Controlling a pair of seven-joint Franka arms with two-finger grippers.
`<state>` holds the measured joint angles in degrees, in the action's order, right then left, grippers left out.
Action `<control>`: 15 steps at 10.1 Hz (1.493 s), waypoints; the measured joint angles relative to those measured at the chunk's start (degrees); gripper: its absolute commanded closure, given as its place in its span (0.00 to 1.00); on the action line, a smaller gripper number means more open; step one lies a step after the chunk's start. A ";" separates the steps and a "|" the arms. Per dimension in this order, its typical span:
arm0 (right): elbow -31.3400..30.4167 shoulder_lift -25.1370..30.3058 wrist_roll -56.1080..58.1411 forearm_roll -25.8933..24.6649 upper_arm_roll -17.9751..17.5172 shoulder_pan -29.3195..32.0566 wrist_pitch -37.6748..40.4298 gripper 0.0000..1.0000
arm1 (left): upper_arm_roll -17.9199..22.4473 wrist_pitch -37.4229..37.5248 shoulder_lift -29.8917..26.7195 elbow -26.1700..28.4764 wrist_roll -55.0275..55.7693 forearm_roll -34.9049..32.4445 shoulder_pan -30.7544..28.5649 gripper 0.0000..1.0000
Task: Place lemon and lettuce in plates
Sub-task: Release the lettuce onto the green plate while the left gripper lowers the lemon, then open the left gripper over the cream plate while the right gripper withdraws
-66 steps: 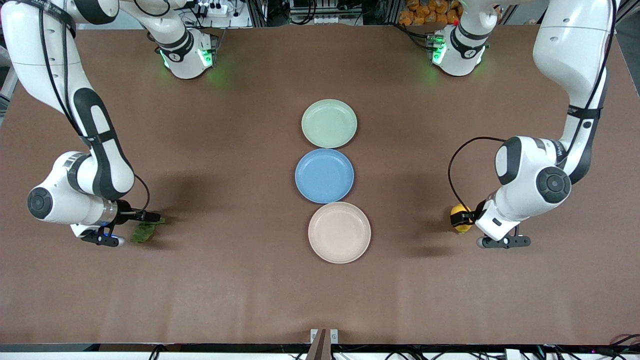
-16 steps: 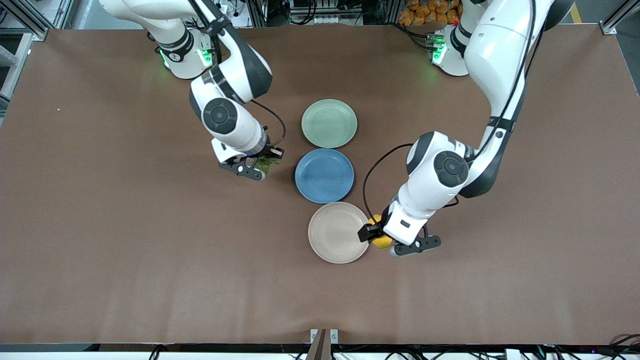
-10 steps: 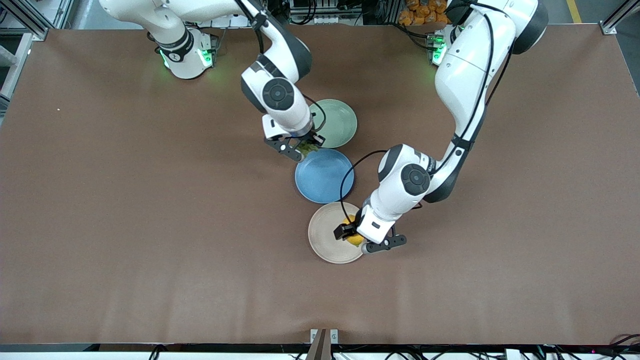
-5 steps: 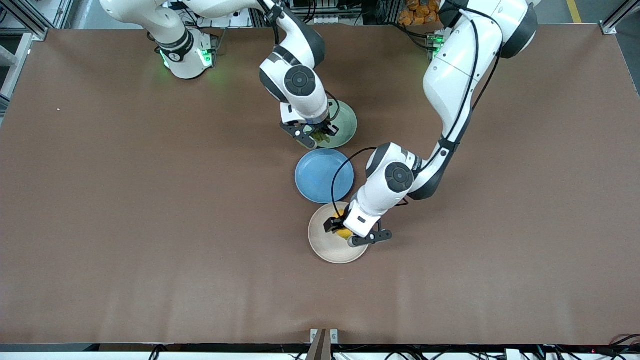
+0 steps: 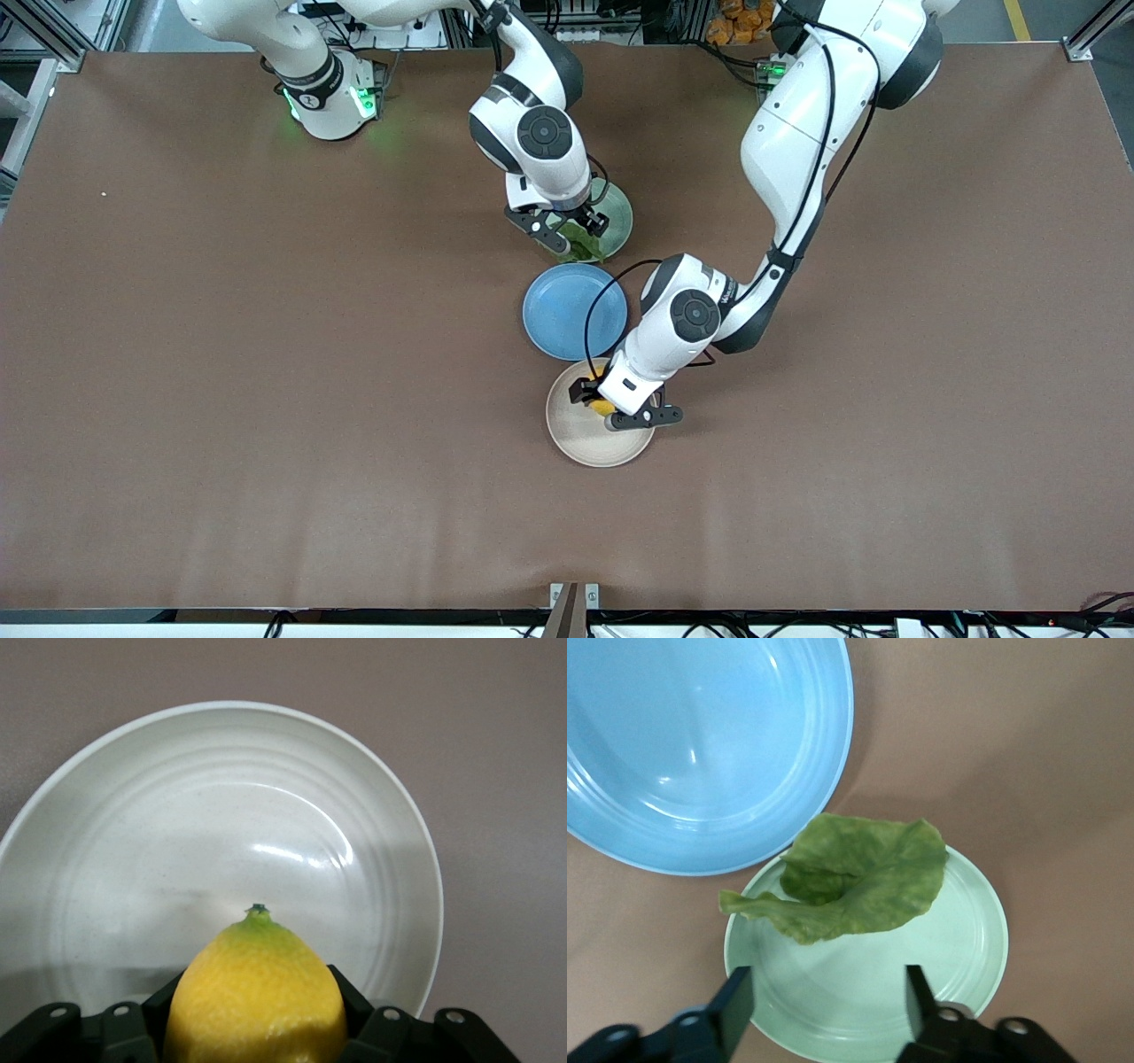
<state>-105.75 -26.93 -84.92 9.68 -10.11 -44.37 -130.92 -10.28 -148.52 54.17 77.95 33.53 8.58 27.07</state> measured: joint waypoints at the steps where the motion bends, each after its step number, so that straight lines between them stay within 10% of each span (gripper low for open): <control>1: 0.04 0.00 0.01 -1.19 0.41 0.21 0.00 0.00 | 0.10 0.00 0.04 0.00 -0.81 0.00 0.00 0.61; 8: -0.47 -0.04 16.13 -7.97 1.12 14.03 2.80 0.00 | 1.72 -0.01 -0.01 -0.55 -2.06 -3.47 -0.23 0.04; 15: -3.16 0.23 40.67 -8.78 -2.04 33.45 3.05 0.00 | 3.33 3.92 -0.95 -1.48 -2.06 -3.83 -0.27 0.00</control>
<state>-108.91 -26.69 -44.25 0.91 -12.15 -10.93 -127.87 -6.95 -144.59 53.22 76.47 31.46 4.74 26.80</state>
